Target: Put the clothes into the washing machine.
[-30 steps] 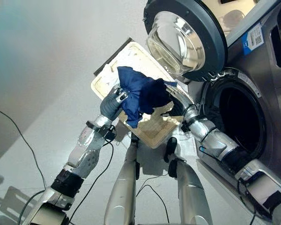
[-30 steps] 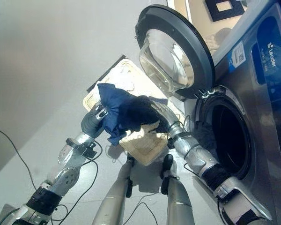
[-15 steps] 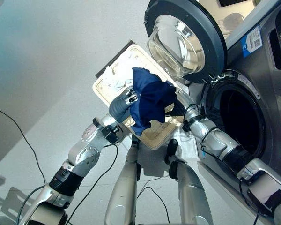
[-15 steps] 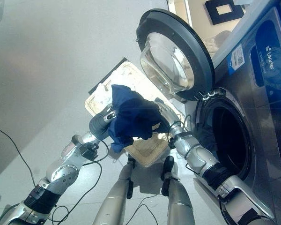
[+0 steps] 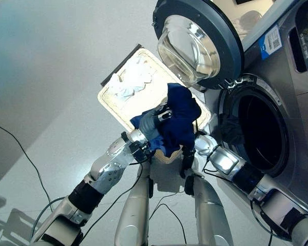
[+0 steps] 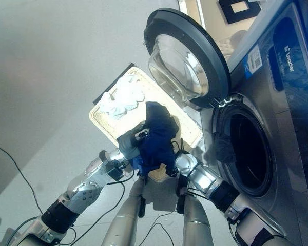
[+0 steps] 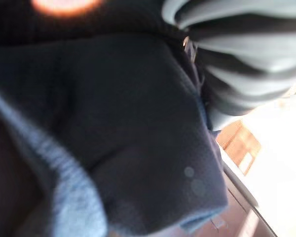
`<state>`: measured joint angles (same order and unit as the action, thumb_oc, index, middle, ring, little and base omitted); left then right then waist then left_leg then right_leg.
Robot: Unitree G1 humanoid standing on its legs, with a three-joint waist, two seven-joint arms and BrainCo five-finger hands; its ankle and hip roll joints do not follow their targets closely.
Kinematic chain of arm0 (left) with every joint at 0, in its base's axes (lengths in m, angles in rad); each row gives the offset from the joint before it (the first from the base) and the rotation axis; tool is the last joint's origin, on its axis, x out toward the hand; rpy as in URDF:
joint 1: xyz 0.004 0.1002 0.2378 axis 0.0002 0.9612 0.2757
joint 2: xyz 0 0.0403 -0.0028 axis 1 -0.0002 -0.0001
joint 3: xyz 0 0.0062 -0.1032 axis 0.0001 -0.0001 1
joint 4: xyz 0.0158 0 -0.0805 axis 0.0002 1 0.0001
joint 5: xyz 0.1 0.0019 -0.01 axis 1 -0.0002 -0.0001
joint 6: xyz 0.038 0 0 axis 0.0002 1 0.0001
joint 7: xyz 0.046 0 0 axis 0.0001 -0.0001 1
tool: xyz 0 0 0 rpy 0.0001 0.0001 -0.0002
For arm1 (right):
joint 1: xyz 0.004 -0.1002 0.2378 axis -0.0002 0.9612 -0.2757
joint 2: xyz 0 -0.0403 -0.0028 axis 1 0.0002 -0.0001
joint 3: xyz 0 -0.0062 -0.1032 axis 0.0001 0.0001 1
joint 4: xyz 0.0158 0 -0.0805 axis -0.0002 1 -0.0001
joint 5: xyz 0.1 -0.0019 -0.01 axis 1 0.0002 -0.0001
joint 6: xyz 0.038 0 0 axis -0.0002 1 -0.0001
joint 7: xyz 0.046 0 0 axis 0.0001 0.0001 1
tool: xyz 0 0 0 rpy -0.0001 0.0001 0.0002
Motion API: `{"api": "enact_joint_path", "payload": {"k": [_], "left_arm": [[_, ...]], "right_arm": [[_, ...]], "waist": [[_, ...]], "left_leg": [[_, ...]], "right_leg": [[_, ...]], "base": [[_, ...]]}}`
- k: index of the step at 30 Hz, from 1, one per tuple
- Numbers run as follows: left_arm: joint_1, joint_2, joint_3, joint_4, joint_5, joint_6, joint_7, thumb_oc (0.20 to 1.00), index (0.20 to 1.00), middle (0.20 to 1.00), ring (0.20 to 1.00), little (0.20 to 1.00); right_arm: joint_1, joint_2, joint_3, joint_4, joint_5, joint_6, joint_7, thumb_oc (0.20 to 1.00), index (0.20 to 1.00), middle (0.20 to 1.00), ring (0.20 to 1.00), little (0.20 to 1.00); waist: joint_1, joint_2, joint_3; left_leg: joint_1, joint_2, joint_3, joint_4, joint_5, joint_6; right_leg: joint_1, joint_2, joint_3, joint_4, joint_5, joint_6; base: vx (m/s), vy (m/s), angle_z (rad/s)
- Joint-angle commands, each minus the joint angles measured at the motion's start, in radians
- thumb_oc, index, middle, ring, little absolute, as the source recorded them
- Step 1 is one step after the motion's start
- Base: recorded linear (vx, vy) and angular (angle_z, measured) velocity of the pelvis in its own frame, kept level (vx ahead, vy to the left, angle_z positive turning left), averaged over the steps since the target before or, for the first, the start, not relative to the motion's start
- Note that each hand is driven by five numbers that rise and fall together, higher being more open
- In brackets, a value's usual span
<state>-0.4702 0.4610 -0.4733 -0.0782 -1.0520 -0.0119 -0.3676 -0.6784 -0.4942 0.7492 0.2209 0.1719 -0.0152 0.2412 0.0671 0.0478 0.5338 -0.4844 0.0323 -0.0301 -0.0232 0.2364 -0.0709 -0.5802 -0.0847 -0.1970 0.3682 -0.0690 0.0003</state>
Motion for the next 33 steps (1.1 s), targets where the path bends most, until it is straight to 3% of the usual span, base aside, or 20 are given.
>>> {"api": "enact_joint_path", "payload": {"k": [1, 2, 4, 5, 8, 13, 15, 16, 17, 18, 21, 24, 27, 33], "left_arm": [[-0.060, -0.018, -0.024, -0.003, 0.032, -0.077, 0.016, 0.200, 0.200, 0.200, 0.200, 0.200], [-0.061, -0.013, -0.030, 0.010, 0.034, -0.089, 0.034, 0.200, 0.200, 0.200, 0.200, 0.200], [-0.060, -0.010, -0.032, 0.022, 0.042, -0.101, 0.062, 0.200, 0.200, 0.200, 0.200, 0.200], [-0.057, -0.010, -0.034, 0.034, 0.060, -0.112, 0.094, 0.200, 0.200, 0.200, 0.200, 0.200], [-0.046, -0.004, -0.028, 0.080, 0.148, -0.149, 0.194, 0.200, 0.200, 0.200, 0.200, 0.200], [-0.020, 0.027, 0.010, 0.176, 0.381, -0.188, 0.447, 0.200, 0.200, 0.200, 0.200, 0.200], [-0.008, 0.037, 0.023, 0.193, 0.430, -0.188, 0.489, 0.200, 0.200, 0.200, 0.200, 0.200], [0.001, 0.041, 0.032, 0.205, 0.487, -0.183, 0.525, 0.319, 0.319, 0.319, 0.319, 0.319], [0.008, 0.053, 0.041, 0.224, 0.535, -0.179, 0.564, 0.564, 0.564, 0.564, 0.564, 0.564], [0.023, 0.061, 0.058, 0.245, 0.580, -0.159, 0.587, 1.000, 1.000, 1.000, 1.000, 1.000], [0.036, 0.078, 0.069, 0.262, 0.620, -0.149, 0.603, 1.000, 1.000, 1.000, 1.000, 1.000], [0.044, 0.094, 0.067, 0.275, 0.627, -0.107, 0.558, 1.000, 1.000, 1.000, 1.000, 1.000], [0.043, 0.102, 0.041, 0.296, 0.666, -0.029, 0.557, 1.000, 1.000, 1.000, 1.000, 1.000], [0.018, 0.114, -0.010, 0.342, 0.714, 0.010, 0.586, 1.000, 1.000, 1.000, 1.000, 1.000]], "right_arm": [[-0.018, 0.026, 0.036, -0.114, 0.159, -0.015, 0.116, 1.000, 1.000, 1.000, 1.000, 1.000], [-0.008, 0.027, 0.036, -0.114, 0.213, -0.014, 0.140, 0.931, 0.931, 0.931, 0.931, 0.931], [0.006, 0.031, 0.032, -0.112, 0.262, -0.015, 0.158, 0.325, 0.325, 0.325, 0.325, 0.325], [0.017, 0.037, 0.028, -0.107, 0.303, -0.014, 0.160, 0.200, 0.200, 0.200, 0.200, 0.200], [0.049, 0.051, 0.007, -0.093, 0.380, -0.009, 0.160, 0.200, 0.200, 0.200, 0.200, 0.200], [0.114, 0.053, -0.040, -0.053, 0.402, -0.047, 0.108, 0.200, 0.200, 0.200, 0.200, 0.200], [0.128, 0.048, -0.052, -0.045, 0.409, -0.055, 0.096, 0.200, 0.200, 0.200, 0.200, 0.200], [0.138, 0.044, -0.062, -0.038, 0.416, -0.060, 0.089, 0.200, 0.200, 0.200, 0.200, 0.200], [0.150, 0.043, -0.077, -0.027, 0.429, -0.066, 0.079, 0.200, 0.200, 0.200, 0.200, 0.200], [0.162, 0.040, -0.100, -0.009, 0.476, -0.065, 0.061, 0.200, 0.200, 0.200, 0.200, 0.200], [0.179, 0.039, -0.125, 0.015, 0.504, -0.078, 0.060, 0.200, 0.200, 0.200, 0.200, 0.200], [0.193, 0.040, -0.149, 0.033, 0.576, -0.074, 0.053, 0.200, 0.200, 0.200, 0.200, 0.200], [0.211, 0.055, -0.174, 0.054, 0.695, -0.042, 0.068, 0.200, 0.200, 0.200, 0.200, 0.200], [0.232, 0.095, -0.194, 0.079, 0.858, -0.005, 0.065, 0.200, 0.200, 0.200, 0.200, 0.200]], "waist": [[-0.020, -0.030, -0.014], [-0.022, -0.031, -0.014], [-0.023, -0.032, -0.014], [-0.024, -0.034, -0.014], [-0.026, -0.037, -0.014], [-0.031, -0.034, -0.014], [-0.032, -0.032, -0.014], [-0.033, -0.031, -0.014], [-0.033, -0.028, -0.014], [-0.032, -0.025, -0.014], [-0.032, -0.021, -0.014], [-0.034, -0.017, -0.014], [-0.040, -0.013, -0.014], [-0.056, -0.011, -0.014]], "left_leg": [[0.040, -0.091, 0.094, 0.034, -0.118, 0.038], [0.037, -0.088, 0.098, 0.034, -0.115, 0.036], [0.034, -0.086, 0.101, 0.034, -0.114, 0.034], [0.035, -0.086, 0.104, 0.033, -0.114, 0.032], [0.025, -0.082, 0.108, 0.038, -0.111, 0.027], [0.014, -0.081, 0.107, 0.035, -0.103, 0.021], [0.009, -0.081, 0.107, 0.037, -0.102, 0.021], [0.008, -0.081, 0.109, 0.037, -0.101, 0.019], [0.006, -0.080, 0.110, 0.038, -0.100, 0.018], [0.002, -0.080, 0.110, 0.038, -0.098, 0.017], [-0.001, -0.078, 0.117, 0.037, -0.096, 0.015], [-0.003, -0.076, 0.123, 0.039, -0.097, 0.013], [-0.010, -0.078, 0.125, 0.044, -0.097, 0.014], [-0.022, -0.079, 0.132, 0.043, -0.093, 0.017]], "right_leg": [[0.097, 0.019, -0.019, -0.251, 0.158, 0.088], [0.094, 0.019, -0.023, -0.252, 0.159, 0.088], [0.091, 0.020, -0.027, -0.253, 0.159, 0.087], [0.094, 0.019, -0.031, -0.255, 0.159, 0.087], [0.086, 0.019, -0.039, -0.254, 0.160, 0.087], [0.078, 0.022, -0.042, -0.260, 0.163, 0.087], [0.074, 0.022, -0.043, -0.260, 0.164, 0.087], [0.074, 0.021, -0.046, -0.261, 0.164, 0.087], [0.073, 0.020, -0.048, -0.261, 0.164, 0.087], [0.070, 0.017, -0.053, -0.264, 0.166, 0.088], [0.066, 0.015, -0.056, -0.266, 0.168, 0.088], [0.063, 0.013, -0.057, -0.270, 0.172, 0.089], [0.054, 0.014, -0.050, -0.273, 0.179, 0.090], [0.039, 0.022, -0.029, -0.280, 0.188, 0.090]], "base": [[-0.01, -0.003, -0.08], [0.00, -0.003, -0.06], [0.00, -0.015, -0.07], [0.00, -0.026, -0.10], [0.00, -0.042, -0.09], [0.00, -0.031, -0.06], [0.00, 0.000, 0.00], [0.00, 0.000, 0.00], [0.00, 0.000, 0.00], [0.00, 0.000, 0.00], [0.01, -0.009, -0.06], [0.02, 0.001, -0.06], [0.00, 0.004, -0.02], [0.01, 0.010, -0.08]]}}
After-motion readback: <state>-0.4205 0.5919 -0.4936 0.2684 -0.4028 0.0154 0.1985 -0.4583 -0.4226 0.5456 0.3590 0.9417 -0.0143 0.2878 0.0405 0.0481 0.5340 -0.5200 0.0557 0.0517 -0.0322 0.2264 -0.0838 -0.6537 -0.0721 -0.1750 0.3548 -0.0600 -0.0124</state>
